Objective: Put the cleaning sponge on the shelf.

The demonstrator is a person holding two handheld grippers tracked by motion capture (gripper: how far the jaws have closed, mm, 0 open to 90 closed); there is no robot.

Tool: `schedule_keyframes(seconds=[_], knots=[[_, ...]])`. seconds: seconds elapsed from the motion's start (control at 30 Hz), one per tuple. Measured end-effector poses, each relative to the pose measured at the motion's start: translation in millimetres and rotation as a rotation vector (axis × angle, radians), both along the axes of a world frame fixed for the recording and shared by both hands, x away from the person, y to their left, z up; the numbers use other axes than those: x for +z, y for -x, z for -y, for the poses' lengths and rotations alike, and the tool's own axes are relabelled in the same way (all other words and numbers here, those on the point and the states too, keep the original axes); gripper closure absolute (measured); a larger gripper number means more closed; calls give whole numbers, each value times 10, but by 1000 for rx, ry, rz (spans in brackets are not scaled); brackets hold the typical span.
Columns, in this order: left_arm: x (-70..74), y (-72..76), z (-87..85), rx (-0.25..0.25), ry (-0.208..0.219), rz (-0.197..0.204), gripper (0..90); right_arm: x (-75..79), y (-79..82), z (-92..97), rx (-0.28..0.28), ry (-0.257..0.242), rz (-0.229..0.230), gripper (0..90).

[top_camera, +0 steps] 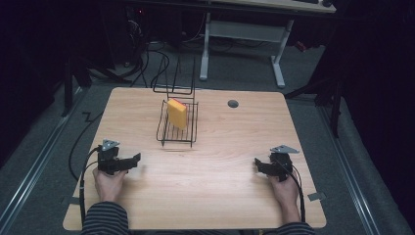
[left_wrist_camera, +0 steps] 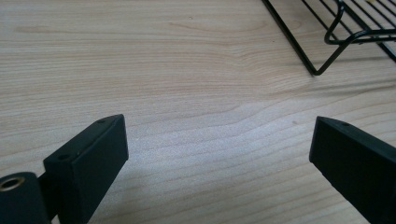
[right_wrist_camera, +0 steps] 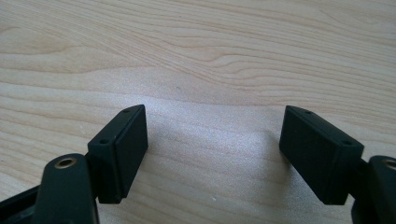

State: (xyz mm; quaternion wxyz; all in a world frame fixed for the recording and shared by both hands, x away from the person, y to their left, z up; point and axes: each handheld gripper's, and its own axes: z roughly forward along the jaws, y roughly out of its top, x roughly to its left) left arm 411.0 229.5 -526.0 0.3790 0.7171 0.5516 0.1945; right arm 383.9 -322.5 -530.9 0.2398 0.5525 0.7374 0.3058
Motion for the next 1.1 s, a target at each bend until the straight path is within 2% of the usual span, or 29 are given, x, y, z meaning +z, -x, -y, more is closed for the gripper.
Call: schedule_keyframes(seconds=[0.6, 0.87, 0.9, 1.1], knots=[[-98, -60, 26, 18, -56, -28, 51, 0, 0, 0, 0, 0, 0, 238], [-120, -58, 60, 21, -101, -37, 58, 0, 0, 0, 0, 0, 0, 237], [-122, -56, 88, 24, -133, -36, 63, 0, 0, 0, 0, 0, 0, 237], [-122, -47, 97, 17, -140, -36, 73, 0, 0, 0, 0, 0, 0, 238]])
